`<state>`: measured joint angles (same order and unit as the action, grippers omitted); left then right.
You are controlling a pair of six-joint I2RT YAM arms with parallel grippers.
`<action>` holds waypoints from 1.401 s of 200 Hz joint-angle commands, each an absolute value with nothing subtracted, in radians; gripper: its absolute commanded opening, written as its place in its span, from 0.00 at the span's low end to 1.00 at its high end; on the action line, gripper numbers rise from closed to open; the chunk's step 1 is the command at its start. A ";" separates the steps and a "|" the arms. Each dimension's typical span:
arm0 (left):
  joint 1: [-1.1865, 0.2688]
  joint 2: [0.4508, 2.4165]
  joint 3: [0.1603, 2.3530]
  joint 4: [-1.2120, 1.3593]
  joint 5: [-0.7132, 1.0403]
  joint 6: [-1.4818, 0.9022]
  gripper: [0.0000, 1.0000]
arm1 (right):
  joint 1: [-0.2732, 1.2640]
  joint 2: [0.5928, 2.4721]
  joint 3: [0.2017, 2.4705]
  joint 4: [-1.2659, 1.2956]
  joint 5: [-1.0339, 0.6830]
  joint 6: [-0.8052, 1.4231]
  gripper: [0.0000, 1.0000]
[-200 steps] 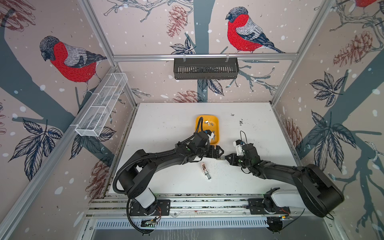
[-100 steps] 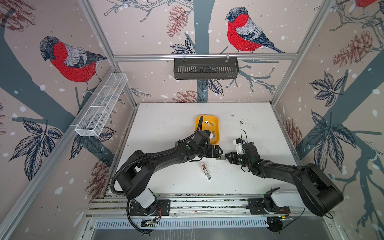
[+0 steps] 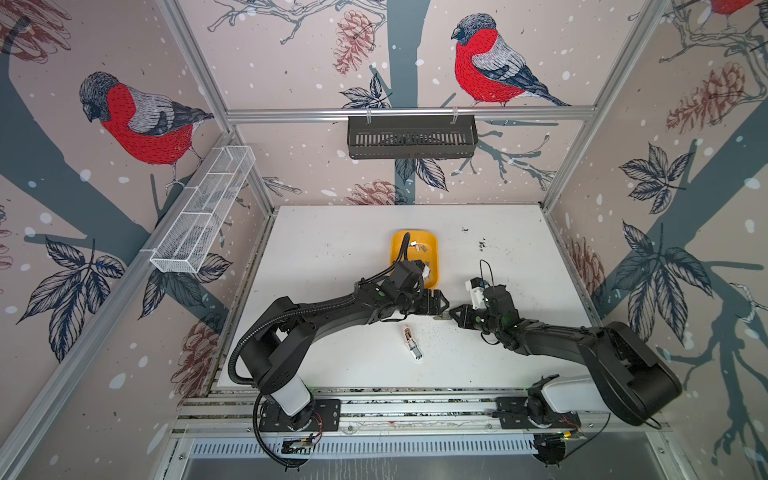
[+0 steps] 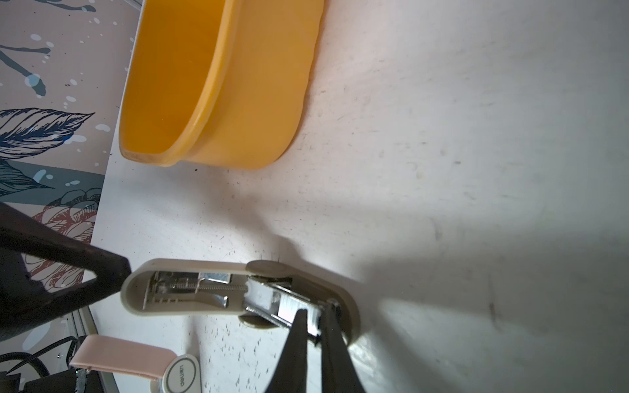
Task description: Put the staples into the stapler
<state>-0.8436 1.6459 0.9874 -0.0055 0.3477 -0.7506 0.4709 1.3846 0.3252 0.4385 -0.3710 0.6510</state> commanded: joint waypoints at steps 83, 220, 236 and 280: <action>-0.880 1.708 1.065 0.039 0.398 -0.764 0.89 | 0.473 1.407 0.330 0.484 -0.387 0.646 0.09; -0.899 1.765 1.066 0.114 0.436 -0.781 0.82 | 0.439 1.322 0.307 0.435 -0.393 0.648 0.15; -0.898 1.753 1.065 0.107 0.426 -0.770 0.82 | 0.422 1.291 0.305 0.400 -0.385 0.639 0.16; -0.891 1.683 1.073 0.045 0.449 -0.549 0.81 | 0.388 1.182 0.305 0.314 -0.398 0.610 0.19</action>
<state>-0.8970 1.7157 1.0607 0.0830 0.4240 -0.7265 0.3996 1.2217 0.3054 0.3691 -0.3943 0.6426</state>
